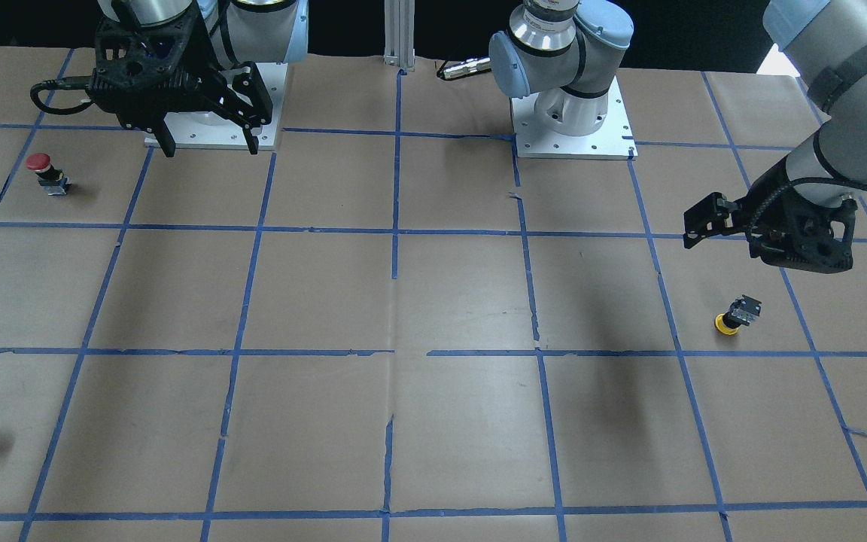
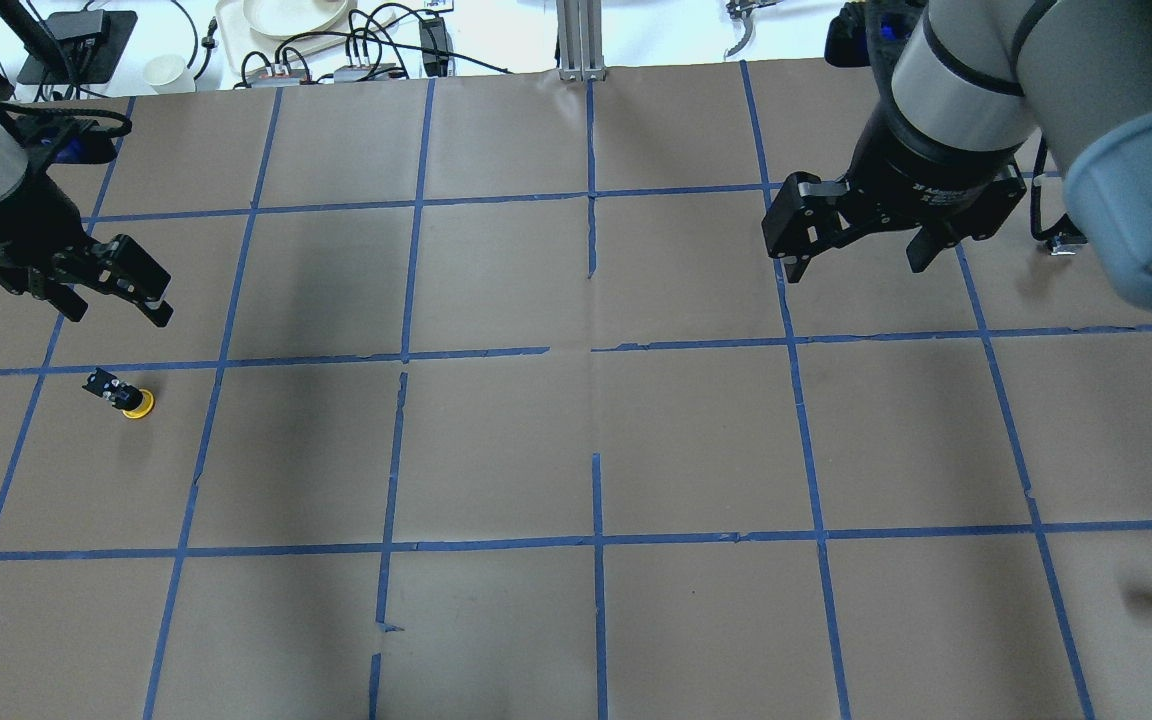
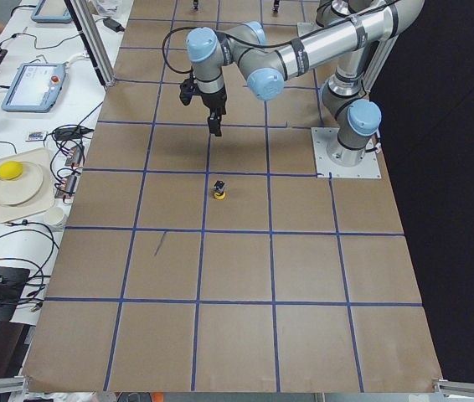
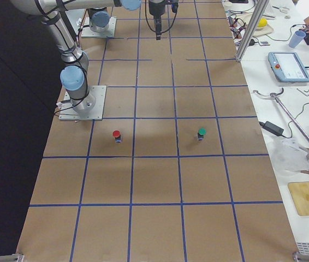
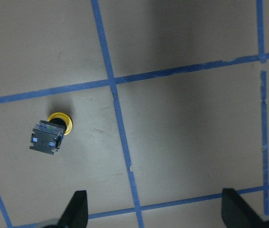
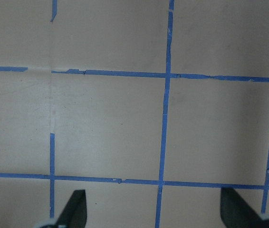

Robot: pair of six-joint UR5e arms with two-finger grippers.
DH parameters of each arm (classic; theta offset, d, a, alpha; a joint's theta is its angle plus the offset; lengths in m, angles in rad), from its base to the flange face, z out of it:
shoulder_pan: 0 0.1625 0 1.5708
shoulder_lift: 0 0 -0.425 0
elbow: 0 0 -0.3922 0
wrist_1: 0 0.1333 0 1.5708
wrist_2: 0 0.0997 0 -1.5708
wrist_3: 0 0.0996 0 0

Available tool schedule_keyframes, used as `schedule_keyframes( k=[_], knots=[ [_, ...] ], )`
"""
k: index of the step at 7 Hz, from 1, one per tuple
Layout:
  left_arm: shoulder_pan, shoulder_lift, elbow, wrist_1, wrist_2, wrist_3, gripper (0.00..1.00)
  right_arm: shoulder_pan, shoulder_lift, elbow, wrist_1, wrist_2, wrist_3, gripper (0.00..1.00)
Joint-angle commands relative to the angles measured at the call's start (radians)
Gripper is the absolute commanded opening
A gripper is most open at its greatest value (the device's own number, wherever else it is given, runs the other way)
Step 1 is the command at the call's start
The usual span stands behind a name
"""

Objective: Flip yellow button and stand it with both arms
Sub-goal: 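Move the left gripper down over the yellow button lying on its side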

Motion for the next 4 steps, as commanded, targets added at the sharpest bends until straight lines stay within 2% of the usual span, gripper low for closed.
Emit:
schedule_keyframes(
  k=[1, 3, 4],
  knots=[
    [0.085, -0.041, -0.078, 0.145, 0.033, 0.248, 1.00, -0.002, 0.001, 0.000, 0.000, 0.000, 0.000, 1.00],
    [0.144, -0.119, -0.107, 0.291, 0.028, 0.446, 1.00, -0.005, 0.003, 0.002, 0.000, 0.000, 0.001, 1.00],
    [0.167, -0.134, -0.112, 0.290, -0.003, 0.455, 0.98, -0.008, 0.001, 0.002, 0.000, -0.001, 0.001, 1.00]
  ],
)
